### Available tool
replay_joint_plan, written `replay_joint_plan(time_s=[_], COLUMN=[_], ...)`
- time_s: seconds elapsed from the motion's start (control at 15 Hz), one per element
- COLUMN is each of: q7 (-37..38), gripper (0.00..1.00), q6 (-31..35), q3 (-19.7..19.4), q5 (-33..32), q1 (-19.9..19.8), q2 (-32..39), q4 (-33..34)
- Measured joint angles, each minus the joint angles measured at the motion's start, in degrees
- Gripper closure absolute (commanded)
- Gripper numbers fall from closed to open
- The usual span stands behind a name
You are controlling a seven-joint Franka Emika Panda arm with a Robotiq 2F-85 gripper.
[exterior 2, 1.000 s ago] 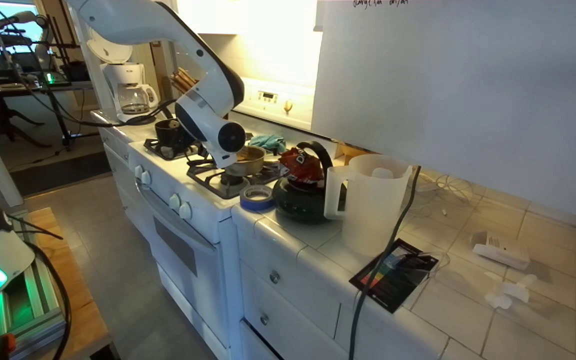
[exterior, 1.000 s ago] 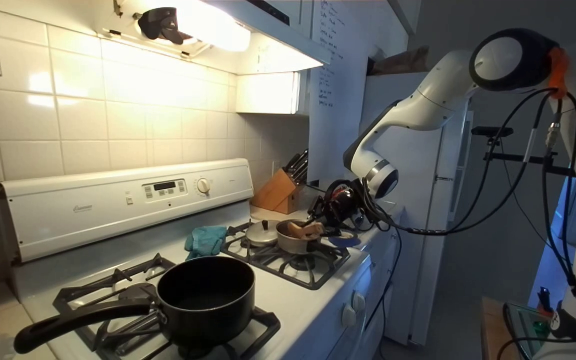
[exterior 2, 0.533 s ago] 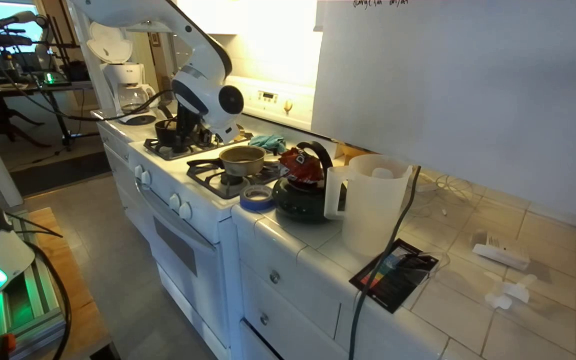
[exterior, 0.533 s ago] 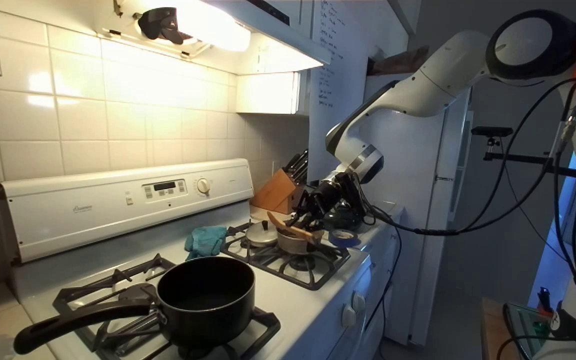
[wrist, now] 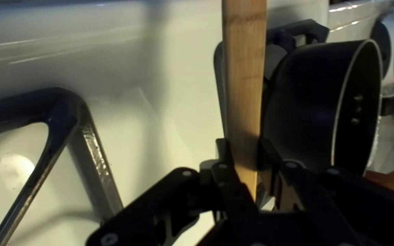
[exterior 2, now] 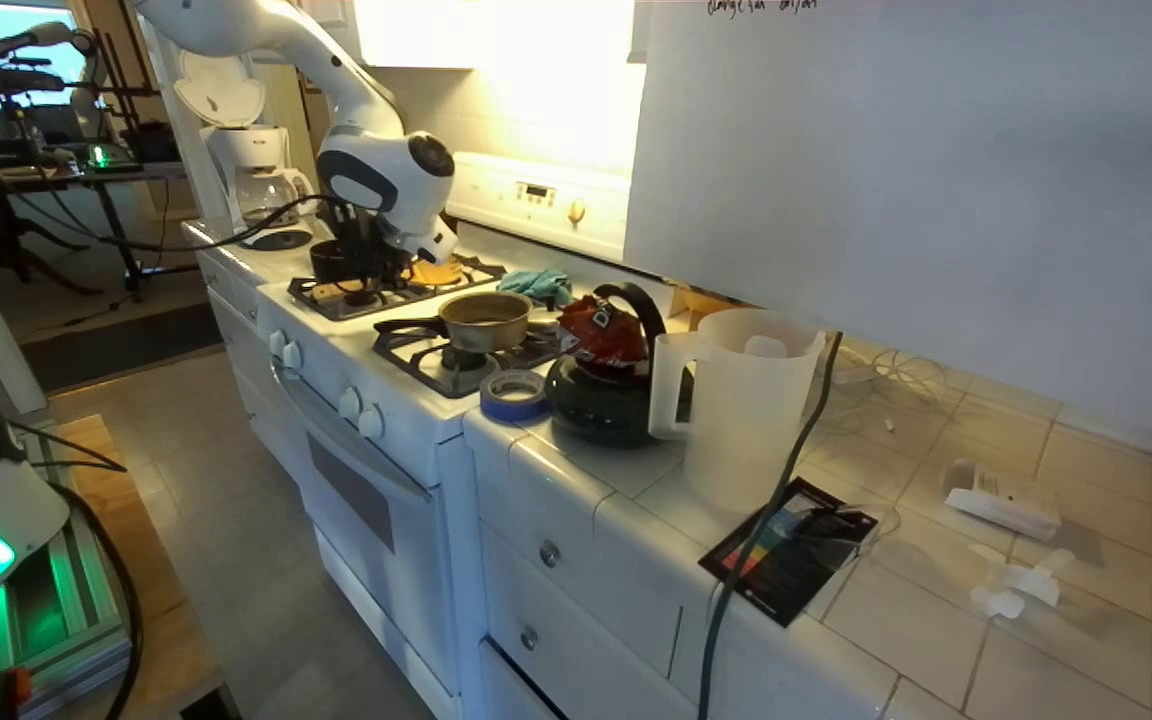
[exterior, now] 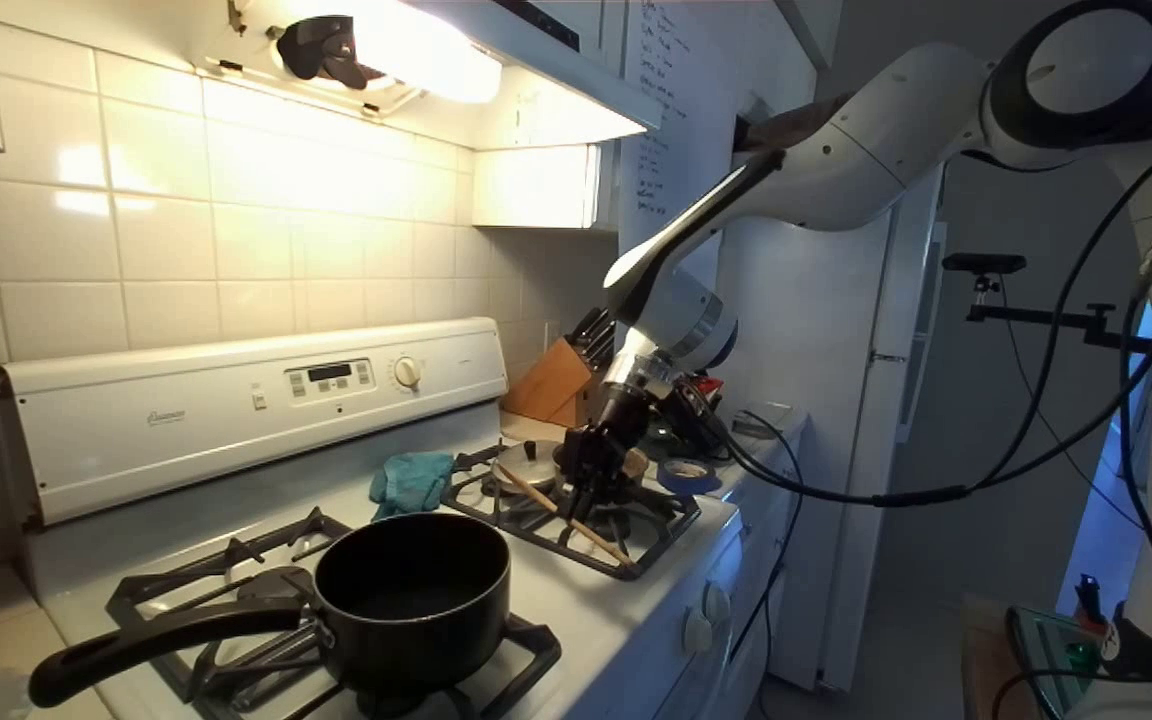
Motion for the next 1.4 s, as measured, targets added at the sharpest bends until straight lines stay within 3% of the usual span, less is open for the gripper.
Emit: replay_joint_plan(time_s=[0.53, 0.8, 0.87, 0.93, 1.4], q7=[0.23, 0.75, 1.16, 1.76, 11.28], gripper=[0.94, 0.94, 0.51, 0.5, 0.02], q6=[12.66, 23.23, 25.59, 27.37, 31.74], q3=[3.83, 7.77, 8.93, 9.97, 14.56], q5=[-23.77, -31.78, -32.32, -32.74, -32.18], q1=[0.47, 0.46, 0.4, 0.31, -2.77], q2=[4.39, 6.6, 7.2, 7.78, 9.9], q4=[0.77, 2.34, 2.88, 3.49, 5.96])
